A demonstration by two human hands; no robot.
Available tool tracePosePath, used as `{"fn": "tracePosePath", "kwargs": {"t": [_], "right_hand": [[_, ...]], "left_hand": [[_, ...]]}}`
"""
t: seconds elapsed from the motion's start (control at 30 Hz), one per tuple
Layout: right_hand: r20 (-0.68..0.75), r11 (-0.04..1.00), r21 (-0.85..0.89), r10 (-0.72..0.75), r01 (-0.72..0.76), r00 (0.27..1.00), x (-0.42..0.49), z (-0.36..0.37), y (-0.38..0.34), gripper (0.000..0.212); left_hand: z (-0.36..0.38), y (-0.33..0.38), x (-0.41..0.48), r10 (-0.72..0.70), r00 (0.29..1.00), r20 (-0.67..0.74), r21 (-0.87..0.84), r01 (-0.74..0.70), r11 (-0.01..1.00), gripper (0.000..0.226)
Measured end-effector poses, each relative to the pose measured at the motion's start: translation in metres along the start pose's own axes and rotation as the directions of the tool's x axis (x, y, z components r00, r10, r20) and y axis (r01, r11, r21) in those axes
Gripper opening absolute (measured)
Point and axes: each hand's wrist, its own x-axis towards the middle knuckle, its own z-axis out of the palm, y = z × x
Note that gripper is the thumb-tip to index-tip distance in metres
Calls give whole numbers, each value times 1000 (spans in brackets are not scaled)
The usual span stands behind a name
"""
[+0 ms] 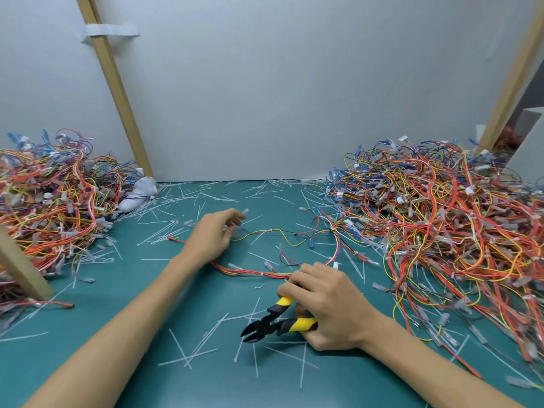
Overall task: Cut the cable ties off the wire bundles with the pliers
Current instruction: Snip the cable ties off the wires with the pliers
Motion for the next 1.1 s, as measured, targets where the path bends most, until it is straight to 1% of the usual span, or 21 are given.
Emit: {"fn": "tracePosePath", "kwargs": {"t": [0.1,0.17,0.3,0.4,0.5,0.6,0.67,0.8,0.87,0.9,1.0,1.1], "right_hand": [[6,1000,-10,5,-5,1000,1,0,0,34],[14,1000,-12,9,-9,1000,1,-1,1,35],[36,1000,8,23,-23,999,0,-1,2,37],[39,999,19,41,-42,998,0,-2,3,35],[45,998,27,63,-64,997,0,-3,4,35],[57,996,27,88,-90,994,0,-3,4,40],[61,993,30,111,-113,992,0,-3,4,39],[71,992,32,121,-123,990,1,-4,2,34],[70,992,33,123,-125,990,0,-4,1,34],[71,991,33,128,-130,989,0,-4,1,34],[71,988,25,148,-150,986,0,-4,1,32],[81,982,28,186,-189,979,1,-3,0,36]], "left_hand": [[16,13,17,82,986,143,49,-90,995,33],[26,20,24,87,983,163,18,-91,996,31],[36,25,26,52,995,88,-14,-51,999,11],[35,28,22,83,996,25,-100,-80,992,3],[22,34,17,115,992,-55,-162,-122,979,5],[6,42,12,180,978,-104,-107,-191,976,6],[-4,49,7,224,968,-112,-71,-232,970,6],[-26,65,-3,244,959,-146,-97,-260,961,7],[-33,69,-7,188,970,-152,-124,-208,970,7],[-33,69,-10,144,982,-125,-138,-161,977,9],[-18,59,-25,29,999,13,-165,-27,986,17],[4,46,-47,-39,996,75,-191,53,980,24]]}}
